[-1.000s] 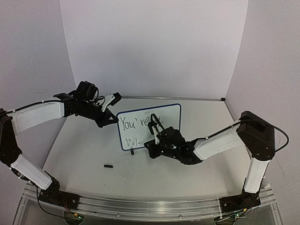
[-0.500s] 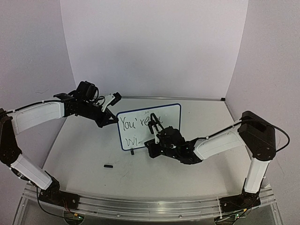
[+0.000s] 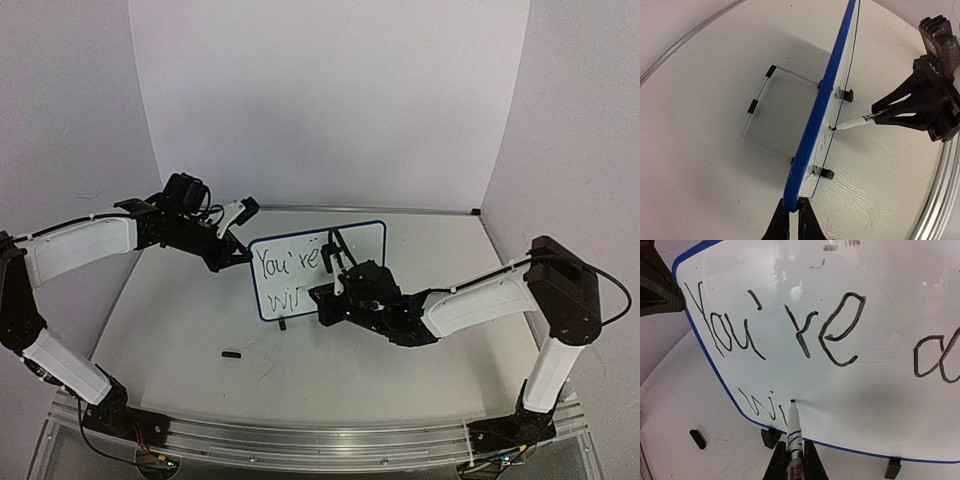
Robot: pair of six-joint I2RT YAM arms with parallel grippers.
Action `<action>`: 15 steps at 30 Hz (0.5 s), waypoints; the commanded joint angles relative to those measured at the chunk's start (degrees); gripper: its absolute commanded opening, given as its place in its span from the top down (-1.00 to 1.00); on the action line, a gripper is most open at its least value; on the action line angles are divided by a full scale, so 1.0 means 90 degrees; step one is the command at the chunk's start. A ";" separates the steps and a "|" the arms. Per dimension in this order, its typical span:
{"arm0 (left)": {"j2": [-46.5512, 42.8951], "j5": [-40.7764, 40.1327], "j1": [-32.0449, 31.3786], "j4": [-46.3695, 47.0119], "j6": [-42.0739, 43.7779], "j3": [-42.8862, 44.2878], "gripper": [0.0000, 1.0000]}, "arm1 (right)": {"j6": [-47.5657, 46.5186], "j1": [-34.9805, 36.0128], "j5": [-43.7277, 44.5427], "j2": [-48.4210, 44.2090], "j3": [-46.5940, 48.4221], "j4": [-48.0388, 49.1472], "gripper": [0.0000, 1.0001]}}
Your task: Write a sentence on the whiteboard
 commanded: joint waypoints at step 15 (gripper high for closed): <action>0.0145 -0.0605 0.0000 -0.0348 0.0182 -0.0011 1.00 | 0.0342 -0.0059 0.0383 0.0117 -0.0218 0.0003 1.00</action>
